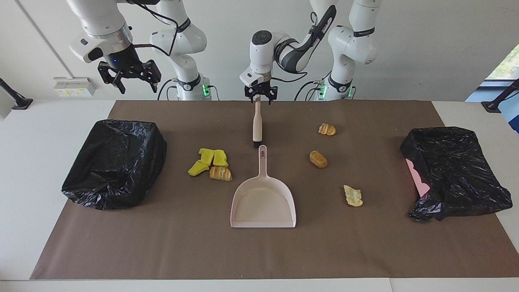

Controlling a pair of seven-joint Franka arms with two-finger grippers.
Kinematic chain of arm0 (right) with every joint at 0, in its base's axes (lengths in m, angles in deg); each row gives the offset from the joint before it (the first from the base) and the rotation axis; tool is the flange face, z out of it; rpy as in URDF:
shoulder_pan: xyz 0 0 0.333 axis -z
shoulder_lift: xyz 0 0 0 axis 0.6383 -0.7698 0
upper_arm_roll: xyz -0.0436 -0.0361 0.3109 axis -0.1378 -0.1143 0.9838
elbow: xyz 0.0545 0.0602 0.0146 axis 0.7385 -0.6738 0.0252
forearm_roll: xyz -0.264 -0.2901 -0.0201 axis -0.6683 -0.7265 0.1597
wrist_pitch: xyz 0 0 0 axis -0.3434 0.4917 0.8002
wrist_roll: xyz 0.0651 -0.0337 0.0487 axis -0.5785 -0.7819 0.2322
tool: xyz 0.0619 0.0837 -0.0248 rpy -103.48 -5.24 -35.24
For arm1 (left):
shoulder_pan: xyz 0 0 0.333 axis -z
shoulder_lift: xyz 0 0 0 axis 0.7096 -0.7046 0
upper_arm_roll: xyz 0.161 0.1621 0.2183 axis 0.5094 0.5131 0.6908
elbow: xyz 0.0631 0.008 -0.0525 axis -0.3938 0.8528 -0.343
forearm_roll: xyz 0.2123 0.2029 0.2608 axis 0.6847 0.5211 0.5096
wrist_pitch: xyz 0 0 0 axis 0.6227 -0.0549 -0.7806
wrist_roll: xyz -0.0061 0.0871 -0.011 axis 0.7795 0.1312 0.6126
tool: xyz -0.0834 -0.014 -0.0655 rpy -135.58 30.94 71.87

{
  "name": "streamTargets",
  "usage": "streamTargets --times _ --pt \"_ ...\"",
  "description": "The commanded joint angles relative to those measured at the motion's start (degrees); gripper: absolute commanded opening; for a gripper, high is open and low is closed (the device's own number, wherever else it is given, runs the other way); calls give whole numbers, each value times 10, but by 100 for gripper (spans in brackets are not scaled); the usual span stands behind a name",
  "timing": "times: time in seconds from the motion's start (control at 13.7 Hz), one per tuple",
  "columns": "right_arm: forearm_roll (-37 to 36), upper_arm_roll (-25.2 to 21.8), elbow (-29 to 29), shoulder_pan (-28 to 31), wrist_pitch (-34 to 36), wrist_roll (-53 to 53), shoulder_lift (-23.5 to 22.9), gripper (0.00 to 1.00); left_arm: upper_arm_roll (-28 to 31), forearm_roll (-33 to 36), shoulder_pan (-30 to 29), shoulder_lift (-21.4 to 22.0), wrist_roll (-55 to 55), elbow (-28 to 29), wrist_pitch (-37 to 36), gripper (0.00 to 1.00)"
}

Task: Sweep and dump trash in bin
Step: 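Reach the left gripper down and grasp the wooden brush handle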

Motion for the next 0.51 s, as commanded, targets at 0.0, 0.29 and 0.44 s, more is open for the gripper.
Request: streamTargets --times 0.0,0.29,0.44 --pt "4 2 -13 3 4 18 13 100 10 -23 23 4 5 10 9 74" --pt "4 2 -13 3 4 18 13 100 11 -27 22 3 4 9 6 28" --pt "4 2 -13 3 4 18 13 100 12 -27 22 3 4 6 0 7"
